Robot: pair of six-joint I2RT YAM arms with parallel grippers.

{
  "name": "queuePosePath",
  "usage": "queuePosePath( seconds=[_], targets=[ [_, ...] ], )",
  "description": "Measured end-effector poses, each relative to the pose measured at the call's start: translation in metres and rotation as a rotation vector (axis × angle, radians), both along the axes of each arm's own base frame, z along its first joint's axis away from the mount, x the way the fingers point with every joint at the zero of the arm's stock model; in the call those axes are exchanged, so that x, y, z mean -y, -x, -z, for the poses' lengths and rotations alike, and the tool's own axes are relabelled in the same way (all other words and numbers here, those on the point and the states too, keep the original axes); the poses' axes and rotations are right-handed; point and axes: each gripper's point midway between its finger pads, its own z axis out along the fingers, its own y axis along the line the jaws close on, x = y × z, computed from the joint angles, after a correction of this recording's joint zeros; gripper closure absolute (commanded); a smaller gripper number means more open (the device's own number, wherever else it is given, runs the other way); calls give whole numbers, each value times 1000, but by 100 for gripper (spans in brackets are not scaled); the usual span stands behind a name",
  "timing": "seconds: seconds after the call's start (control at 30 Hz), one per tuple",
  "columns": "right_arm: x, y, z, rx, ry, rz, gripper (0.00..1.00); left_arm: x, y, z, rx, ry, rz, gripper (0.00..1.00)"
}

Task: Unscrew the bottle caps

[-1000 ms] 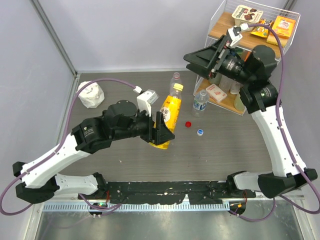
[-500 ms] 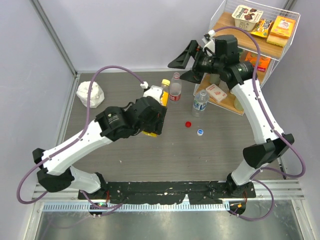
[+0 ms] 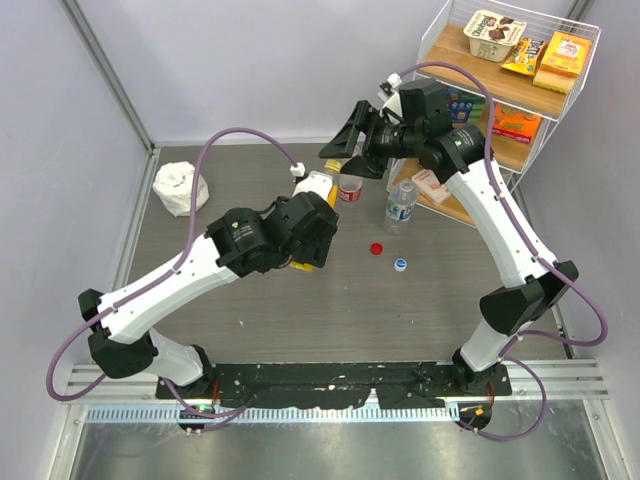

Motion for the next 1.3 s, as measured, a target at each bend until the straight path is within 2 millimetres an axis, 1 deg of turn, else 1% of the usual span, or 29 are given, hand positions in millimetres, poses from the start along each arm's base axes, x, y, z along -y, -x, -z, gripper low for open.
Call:
queuePosePath(
  seconds=[0.1,0.13,0.23,0.3,0.33,0.37,0.4,0.43,0.47,0.5,0.53,0.57,0.83,0.97,1.03,1.17,1.3],
  targets=[
    [2,0,5,-17,16,9,33,1,0,-2,2,7,2,100],
    [2,0,7,-21,20,12,38,1,0,-3,2,11,3,100],
    [3,-1,8,-23,26,19,45,2,0,-7,5,19,5,100],
    [4,-2,8,-23,28,24,55,3,0,-7,5,21,6,100],
    [4,-2,8,-22,29,25,64,3,0,-7,5,21,6,100],
    [4,-2,9,-21,30,26,68,3,0,-7,4,21,6,100],
    [4,-2,8,-22,29,27,76,3,1,-7,1,22,9,100],
    [4,-2,8,-21,30,28,80,4,1,-6,0,23,10,100],
    [4,-3,8,-21,30,29,88,4,1,-6,-1,23,10,100],
    [4,-3,8,-20,30,29,91,4,1,-6,-1,24,10,100],
    [4,-3,8,-19,30,28,96,4,1,-6,-2,23,10,100],
    [4,-3,8,-19,30,28,98,4,1,-6,-2,23,10,100],
    [2,-1,9,13,1,5,98,4,3,-6,-15,35,15,100],
    [3,8,1,61,-42,-22,98,6,11,-13,-30,89,38,100],
    [3,15,-8,93,-68,-43,98,7,17,-19,-34,142,56,100],
    [5,32,-33,168,-124,-87,98,13,30,-36,-32,270,112,100],
    [8,55,-66,265,-225,-145,98,21,45,-59,-30,398,192,100]
  ],
)
